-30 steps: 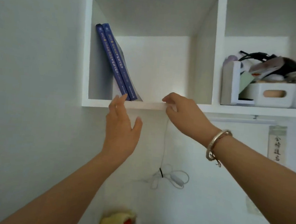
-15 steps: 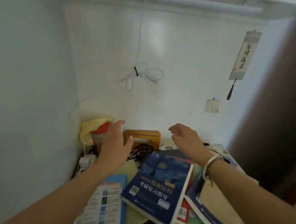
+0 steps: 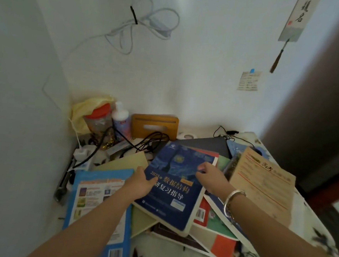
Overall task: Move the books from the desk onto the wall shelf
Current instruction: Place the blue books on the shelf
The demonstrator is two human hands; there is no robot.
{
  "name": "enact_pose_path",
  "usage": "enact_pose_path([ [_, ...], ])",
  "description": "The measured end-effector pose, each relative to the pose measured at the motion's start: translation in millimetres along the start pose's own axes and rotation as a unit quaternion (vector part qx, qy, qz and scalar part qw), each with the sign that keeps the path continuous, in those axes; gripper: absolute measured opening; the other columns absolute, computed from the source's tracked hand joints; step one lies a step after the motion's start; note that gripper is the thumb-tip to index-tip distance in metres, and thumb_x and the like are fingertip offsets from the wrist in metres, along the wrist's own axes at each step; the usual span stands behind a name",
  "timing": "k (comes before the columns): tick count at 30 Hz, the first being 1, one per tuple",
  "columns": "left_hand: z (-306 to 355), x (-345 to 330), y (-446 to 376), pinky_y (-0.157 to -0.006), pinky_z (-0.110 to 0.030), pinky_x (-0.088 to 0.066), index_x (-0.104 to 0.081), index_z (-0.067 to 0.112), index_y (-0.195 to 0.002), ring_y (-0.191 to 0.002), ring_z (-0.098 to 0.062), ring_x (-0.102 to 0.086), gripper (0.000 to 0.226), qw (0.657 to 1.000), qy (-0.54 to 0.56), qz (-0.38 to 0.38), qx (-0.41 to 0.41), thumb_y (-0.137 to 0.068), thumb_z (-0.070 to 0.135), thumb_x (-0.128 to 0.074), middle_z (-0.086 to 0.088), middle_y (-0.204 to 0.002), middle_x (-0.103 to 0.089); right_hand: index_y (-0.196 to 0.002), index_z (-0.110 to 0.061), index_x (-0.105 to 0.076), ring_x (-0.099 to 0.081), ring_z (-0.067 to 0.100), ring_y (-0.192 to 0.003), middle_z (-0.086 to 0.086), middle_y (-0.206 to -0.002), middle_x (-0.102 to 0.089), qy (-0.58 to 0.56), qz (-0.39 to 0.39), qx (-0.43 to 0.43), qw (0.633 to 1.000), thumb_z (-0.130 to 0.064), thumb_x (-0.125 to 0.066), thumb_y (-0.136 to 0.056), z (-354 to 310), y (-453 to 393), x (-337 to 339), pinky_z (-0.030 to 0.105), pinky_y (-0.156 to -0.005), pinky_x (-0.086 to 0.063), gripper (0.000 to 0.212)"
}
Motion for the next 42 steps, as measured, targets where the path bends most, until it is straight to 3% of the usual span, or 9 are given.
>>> enact_pose_path([
  [4, -1, 11, -3, -0.082, -0.033, -0.047, -0.052, 0.007, -0.113, -0.101, -0.028, -0.060, 0.044, 0.998, -0.014, 0.056, 0.014, -0.087, 0.042, -0.061, -0.011, -0.111, -0.062, -0.129, -0.011, -0.046, -0.049, 0.018, -0.090, 0.011, -0.122, -0.054, -0.001, -0.029, 0.012, 0.999, -0.019, -0.049, -0.093, 0, -2, -9, 0.023, -0.061, -0.038, 0.037],
  [10, 0, 13, 13, -0.063, -0.028, -0.050, -0.049, 0.018, -0.107, -0.077, -0.017, -0.064, 0.031, 0.984, 0.175, -0.019, -0.015, -0.088, 0.038, -0.062, -0.001, -0.094, -0.063, -0.131, -0.017, -0.045, -0.055, 0.014, -0.094, 0.002, -0.118, -0.053, -0.084, -0.045, 0.038, 0.995, -0.017, -0.060, -0.089, -5, 6, -23, 0.020, -0.071, -0.047, 0.045],
  [18, 33, 42, 59, -0.055, -0.018, -0.050, -0.044, 0.026, -0.082, -0.073, -0.009, -0.064, 0.023, 0.962, 0.172, 0.085, -0.193, -0.087, 0.024, -0.066, -0.001, -0.095, -0.066, -0.129, -0.018, -0.039, -0.062, 0.017, -0.087, -0.001, -0.105, -0.058, -0.285, 0.001, 0.025, 0.958, -0.002, -0.054, -0.090, -22, 18, -10, 0.035, -0.078, -0.055, 0.044],
  [22, 49, 77, 101, -0.071, -0.032, -0.057, -0.046, 0.013, -0.091, -0.079, -0.010, -0.068, 0.026, 0.946, 0.115, 0.111, -0.282, -0.085, 0.026, -0.068, -0.002, -0.092, -0.068, -0.125, -0.009, -0.034, -0.060, 0.032, -0.100, 0.015, -0.117, -0.055, -0.394, 0.082, 0.012, 0.915, 0.007, -0.058, -0.083, -33, 33, -1, 0.047, -0.092, -0.051, 0.051],
  [25, 57, 105, 143, -0.070, -0.024, -0.056, -0.049, 0.014, -0.093, -0.080, -0.004, -0.067, 0.022, 0.926, 0.112, 0.127, -0.338, -0.086, 0.022, -0.068, 0.002, -0.094, -0.069, -0.108, -0.002, -0.041, -0.056, 0.023, -0.071, 0.016, -0.095, -0.053, -0.482, 0.110, 0.004, 0.869, 0.007, -0.055, -0.082, -55, 54, 4, 0.035, -0.066, -0.050, 0.031],
  [27, 62, 126, 173, -0.072, -0.025, -0.057, -0.049, 0.017, -0.091, -0.082, -0.003, -0.068, 0.021, 0.910, 0.112, 0.143, -0.372, -0.085, 0.021, -0.068, 0.005, -0.093, -0.070, -0.116, -0.006, -0.035, -0.052, 0.019, -0.066, 0.011, -0.086, -0.050, -0.532, 0.107, 0.013, 0.840, 0.000, -0.056, -0.080, -81, 72, 12, 0.028, -0.054, -0.045, 0.042],
  [32, 78, 197, 251, -0.066, -0.038, -0.060, -0.048, 0.018, -0.089, -0.073, -0.012, -0.071, 0.024, 0.859, 0.140, 0.241, -0.430, -0.084, 0.027, -0.070, 0.002, -0.084, -0.073, -0.123, -0.023, -0.023, -0.055, 0.014, -0.078, 0.003, -0.097, -0.053, -0.543, 0.127, 0.169, 0.813, -0.005, -0.051, -0.088, -173, 125, 64, 0.027, -0.060, -0.045, 0.048],
  [37, 103, 266, 320, -0.050, -0.015, -0.050, -0.045, 0.024, -0.083, -0.061, -0.004, -0.069, 0.024, 0.785, 0.176, 0.346, -0.483, -0.084, 0.024, -0.069, 0.006, -0.078, -0.071, -0.125, -0.027, -0.023, -0.060, 0.010, -0.096, 0.002, -0.119, -0.053, -0.481, 0.177, 0.352, 0.783, -0.004, -0.049, -0.092, -268, 185, 127, 0.026, -0.079, -0.051, 0.048],
  [42, 133, 326, 365, -0.052, -0.022, -0.055, -0.047, 0.026, -0.084, -0.064, -0.009, -0.071, 0.022, 0.717, 0.235, 0.408, -0.514, -0.084, 0.028, -0.069, 0.002, -0.081, -0.072, -0.123, -0.033, -0.021, -0.060, 0.009, -0.103, -0.001, -0.123, -0.052, -0.429, 0.177, 0.479, 0.745, -0.005, -0.056, -0.091, -349, 225, 183, 0.017, -0.078, -0.050, 0.055],
])
Point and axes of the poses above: each hand's wrist, its own y-axis away from the middle knuckle, its own x-axis out of the back of the hand, z = x × y, the point moved 5 cm from there along -y, towards the middle knuckle
